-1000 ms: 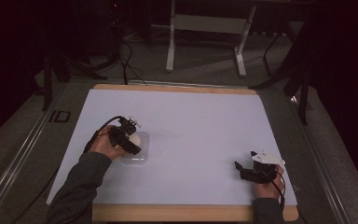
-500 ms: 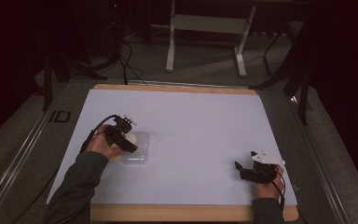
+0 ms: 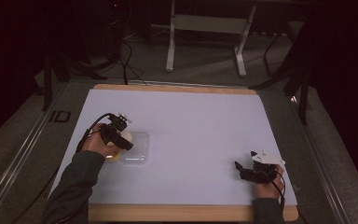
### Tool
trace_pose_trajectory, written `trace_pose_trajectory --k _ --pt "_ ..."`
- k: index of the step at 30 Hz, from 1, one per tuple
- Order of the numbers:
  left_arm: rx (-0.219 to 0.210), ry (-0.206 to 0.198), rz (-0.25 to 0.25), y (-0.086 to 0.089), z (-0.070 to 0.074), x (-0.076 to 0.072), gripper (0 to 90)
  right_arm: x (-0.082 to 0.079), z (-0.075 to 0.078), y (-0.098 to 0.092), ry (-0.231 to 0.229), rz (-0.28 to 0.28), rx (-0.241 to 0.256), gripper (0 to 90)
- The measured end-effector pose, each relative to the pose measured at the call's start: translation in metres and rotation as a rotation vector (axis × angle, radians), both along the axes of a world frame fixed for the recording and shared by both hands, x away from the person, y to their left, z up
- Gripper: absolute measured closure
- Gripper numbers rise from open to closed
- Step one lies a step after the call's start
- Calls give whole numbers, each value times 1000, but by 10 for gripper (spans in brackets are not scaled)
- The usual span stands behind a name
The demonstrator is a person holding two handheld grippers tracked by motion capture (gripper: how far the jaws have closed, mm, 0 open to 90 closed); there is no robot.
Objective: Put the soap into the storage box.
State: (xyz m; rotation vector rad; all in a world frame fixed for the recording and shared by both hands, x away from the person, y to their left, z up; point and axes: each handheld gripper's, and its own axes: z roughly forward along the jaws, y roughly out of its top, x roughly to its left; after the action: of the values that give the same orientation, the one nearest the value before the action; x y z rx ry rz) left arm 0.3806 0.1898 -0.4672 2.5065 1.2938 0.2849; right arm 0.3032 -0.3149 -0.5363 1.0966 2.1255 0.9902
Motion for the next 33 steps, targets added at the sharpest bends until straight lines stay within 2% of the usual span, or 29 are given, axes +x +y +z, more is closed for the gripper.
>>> trace_pose_trajectory --k 12,19,27,33 --pt "8 -1 58 11 2 2 241 0 0 0 0 0 -1 200" --pt "31 -2 84 17 1 3 241 0 0 0 0 0 -1 200" --pt "28 5 118 24 -1 4 241 0 0 0 0 -1 1 200" --pt "13 1 168 33 -2 4 241 0 0 0 -1 0 1 200"
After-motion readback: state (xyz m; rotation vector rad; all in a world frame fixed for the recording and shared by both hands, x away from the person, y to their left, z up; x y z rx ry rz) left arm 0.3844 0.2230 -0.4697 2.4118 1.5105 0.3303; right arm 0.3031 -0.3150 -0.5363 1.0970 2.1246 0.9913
